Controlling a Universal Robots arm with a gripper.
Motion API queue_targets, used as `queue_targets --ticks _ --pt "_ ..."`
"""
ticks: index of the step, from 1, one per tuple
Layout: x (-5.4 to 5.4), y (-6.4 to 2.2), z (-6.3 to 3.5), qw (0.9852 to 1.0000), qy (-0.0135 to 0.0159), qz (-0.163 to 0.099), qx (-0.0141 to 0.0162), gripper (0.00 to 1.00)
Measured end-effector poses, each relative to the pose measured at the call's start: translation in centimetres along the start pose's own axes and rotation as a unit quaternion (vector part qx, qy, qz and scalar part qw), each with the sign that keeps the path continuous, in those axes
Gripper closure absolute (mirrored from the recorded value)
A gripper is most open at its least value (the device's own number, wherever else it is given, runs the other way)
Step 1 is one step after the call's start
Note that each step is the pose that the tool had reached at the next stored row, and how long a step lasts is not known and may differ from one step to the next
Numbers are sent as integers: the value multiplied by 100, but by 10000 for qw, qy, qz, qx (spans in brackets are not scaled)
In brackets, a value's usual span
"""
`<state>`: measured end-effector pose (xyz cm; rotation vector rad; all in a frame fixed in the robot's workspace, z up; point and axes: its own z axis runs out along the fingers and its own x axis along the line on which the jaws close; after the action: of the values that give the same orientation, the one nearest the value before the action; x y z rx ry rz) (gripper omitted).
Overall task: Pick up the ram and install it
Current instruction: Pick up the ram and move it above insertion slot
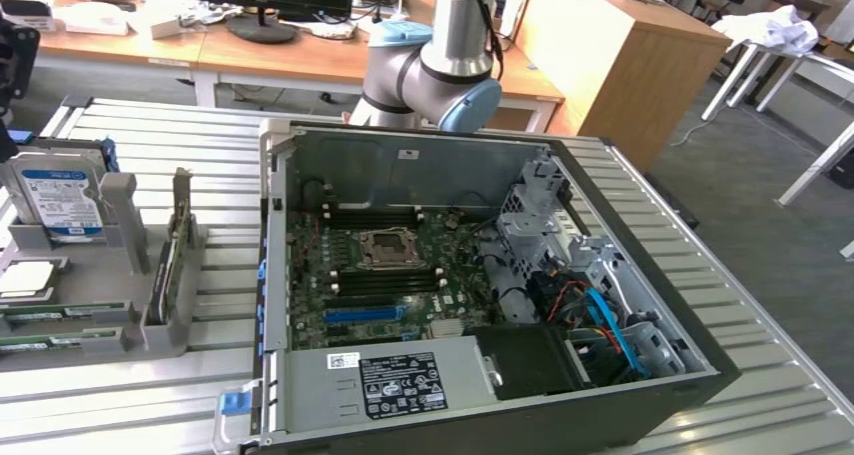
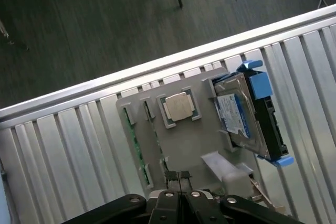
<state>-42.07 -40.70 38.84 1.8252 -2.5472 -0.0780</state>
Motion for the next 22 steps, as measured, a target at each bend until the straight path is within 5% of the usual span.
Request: queue_targets --ticks 7,12,18,22 --pt "0 0 0 9983 26 -579 -14 89" --pt "0 0 0 9951 44 -989 -23 89" --pt "0 0 0 9893 65 -1455 -34 89" --pt "0 0 0 9890 66 -1480 -35 89"
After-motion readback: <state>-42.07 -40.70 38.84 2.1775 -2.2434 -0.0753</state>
